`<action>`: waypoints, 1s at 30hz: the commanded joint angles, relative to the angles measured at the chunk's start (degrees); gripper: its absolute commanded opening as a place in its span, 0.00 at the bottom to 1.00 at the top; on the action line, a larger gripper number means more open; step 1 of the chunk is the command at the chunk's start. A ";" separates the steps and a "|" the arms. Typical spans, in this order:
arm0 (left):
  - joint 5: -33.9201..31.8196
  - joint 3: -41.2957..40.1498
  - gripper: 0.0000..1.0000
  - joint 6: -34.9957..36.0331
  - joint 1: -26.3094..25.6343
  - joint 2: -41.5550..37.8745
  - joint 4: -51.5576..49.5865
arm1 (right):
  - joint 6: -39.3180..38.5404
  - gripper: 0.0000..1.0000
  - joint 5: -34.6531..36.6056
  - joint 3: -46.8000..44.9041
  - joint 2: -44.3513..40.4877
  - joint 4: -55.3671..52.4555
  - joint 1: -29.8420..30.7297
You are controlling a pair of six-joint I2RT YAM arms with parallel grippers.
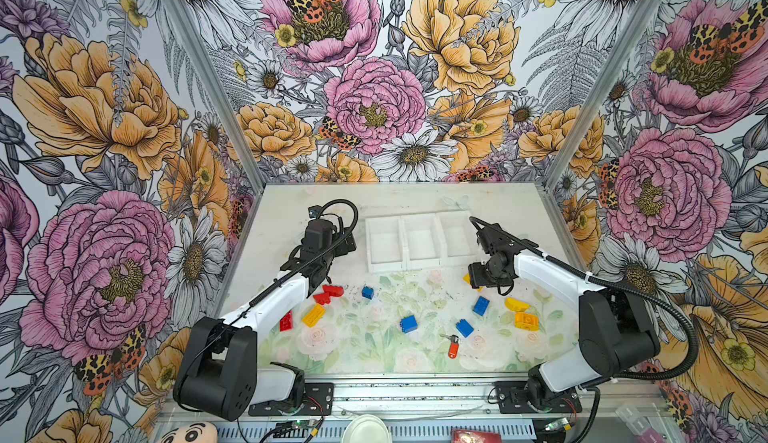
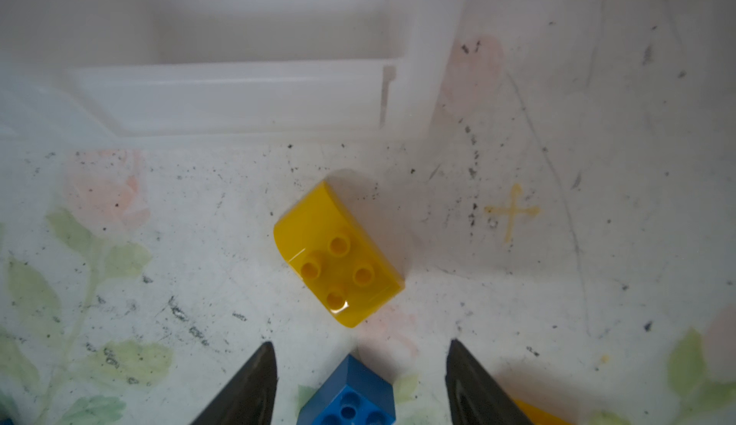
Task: Sort the legos into containers by color
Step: Pick up the lego from the middle-right of the table.
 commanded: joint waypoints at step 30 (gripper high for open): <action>-0.72 1.49 0.99 -0.67 -0.72 0.45 -0.21 | -8.91 0.46 -0.36 1.89 9.09 7.62 0.64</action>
